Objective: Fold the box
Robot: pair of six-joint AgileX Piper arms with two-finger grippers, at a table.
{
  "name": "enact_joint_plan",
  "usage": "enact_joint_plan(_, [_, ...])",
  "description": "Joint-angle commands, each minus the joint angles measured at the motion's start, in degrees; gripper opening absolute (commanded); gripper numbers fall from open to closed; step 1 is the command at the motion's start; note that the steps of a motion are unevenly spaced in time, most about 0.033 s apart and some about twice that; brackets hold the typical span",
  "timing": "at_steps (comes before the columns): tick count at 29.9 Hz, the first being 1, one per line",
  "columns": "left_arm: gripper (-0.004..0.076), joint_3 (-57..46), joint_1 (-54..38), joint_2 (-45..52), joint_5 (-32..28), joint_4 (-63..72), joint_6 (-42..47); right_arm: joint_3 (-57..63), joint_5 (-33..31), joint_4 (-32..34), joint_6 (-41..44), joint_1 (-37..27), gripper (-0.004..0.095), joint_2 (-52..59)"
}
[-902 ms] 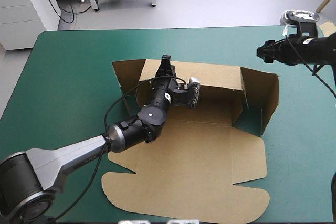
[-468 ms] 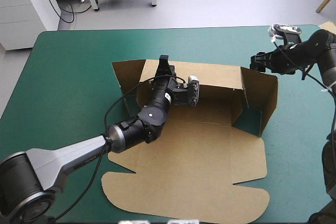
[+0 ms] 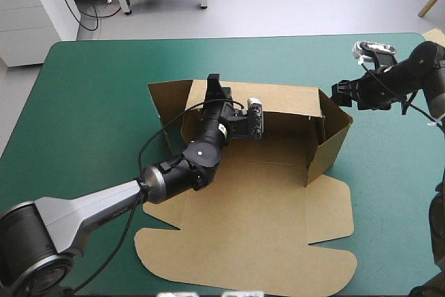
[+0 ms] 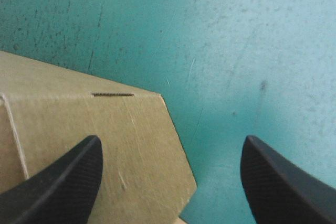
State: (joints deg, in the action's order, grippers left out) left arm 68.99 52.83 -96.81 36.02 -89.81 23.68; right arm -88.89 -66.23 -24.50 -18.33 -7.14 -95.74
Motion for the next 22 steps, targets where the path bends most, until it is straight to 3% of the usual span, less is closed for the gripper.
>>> enact_joint_plan(1, [-0.0008,1.15,0.44,2.08,0.54,0.73,1.39,4.95,1.6,-2.07,-2.51,-0.42,0.0668,6.17])
enact_joint_plan(8, [-0.0008,1.15,0.44,2.08,0.54,0.73,1.17,21.86,13.33,-11.61,-11.91,-0.42,0.0666,16.78])
enact_joint_plan(19, [-0.0008,1.15,0.44,2.08,0.47,0.38,0.26,32.15,12.46,-20.44,-32.37,-0.42,0.0666,20.68])
enact_joint_plan(22, [-0.0008,1.15,0.44,2.08,0.44,0.38,-0.45,33.83,14.95,-23.36,-36.84,-0.42,0.0666,20.58])
